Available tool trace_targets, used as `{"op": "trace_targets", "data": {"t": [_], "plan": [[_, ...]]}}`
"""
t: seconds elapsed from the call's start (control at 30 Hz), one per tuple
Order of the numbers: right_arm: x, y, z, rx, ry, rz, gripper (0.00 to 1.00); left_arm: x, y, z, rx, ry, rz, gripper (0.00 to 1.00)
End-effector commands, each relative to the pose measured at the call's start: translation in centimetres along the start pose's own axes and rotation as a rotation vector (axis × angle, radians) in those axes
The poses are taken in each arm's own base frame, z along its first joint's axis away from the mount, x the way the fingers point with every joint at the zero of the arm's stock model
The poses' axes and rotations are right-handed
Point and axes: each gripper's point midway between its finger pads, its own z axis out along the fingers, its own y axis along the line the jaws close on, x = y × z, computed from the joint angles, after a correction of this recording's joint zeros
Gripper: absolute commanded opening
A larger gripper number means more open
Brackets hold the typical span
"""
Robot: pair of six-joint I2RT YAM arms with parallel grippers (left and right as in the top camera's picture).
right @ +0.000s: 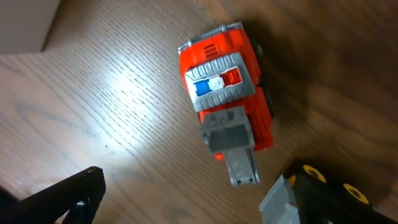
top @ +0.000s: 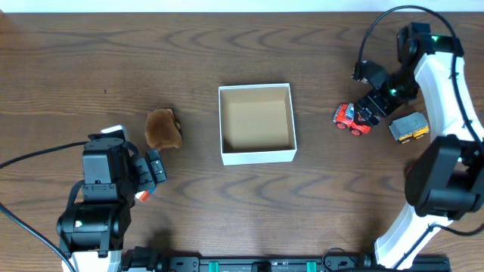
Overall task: Pack container
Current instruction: 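Reach the right gripper to the red fire truck and grasp it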
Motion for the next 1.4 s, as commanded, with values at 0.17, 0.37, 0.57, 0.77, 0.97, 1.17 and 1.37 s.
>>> {"op": "trace_targets", "data": {"t": [0.17,0.37,0.57,0.77,0.97,1.17,1.37], "plan": [[0.2,-0.5,2.4,-0.02,0.073,-0.123,0.98,-1.1,0.1,-0.6,-0.007,-0.036,-0.021,0.98],[-0.1,-1.0,3.6,-0.019,0.087,-0.181,0.94,-1.1,0.1,-0.6,-0.006,-0.039,-0.022,0.98],[-0.7,-1.9,5.2,0.0,0.091,-0.193,0.93,-1.1,0.1,-0.6,-0.006,-0.038,-0.022,0.98],[-1.0,-2.5,6.2,0.014,0.103,-0.216,0.93,-1.2,0.1,-0.6,-0.006,-0.039,-0.022,0.98],[-1.1,-2.5,7.6,0.002,0.114,-0.225,0.92,-1.2,0.1,-0.6,-0.005,-0.042,-0.022,0.98],[-1.0,-2.4,9.0,-0.021,0.134,-0.227,0.9,-1.2,0.1,-0.6,-0.005,-0.042,-0.022,0.98],[-1.6,-2.7,9.5,-0.011,0.118,-0.227,0.99,-1.2,0.1,-0.6,-0.005,-0.042,-0.022,0.98]]}}
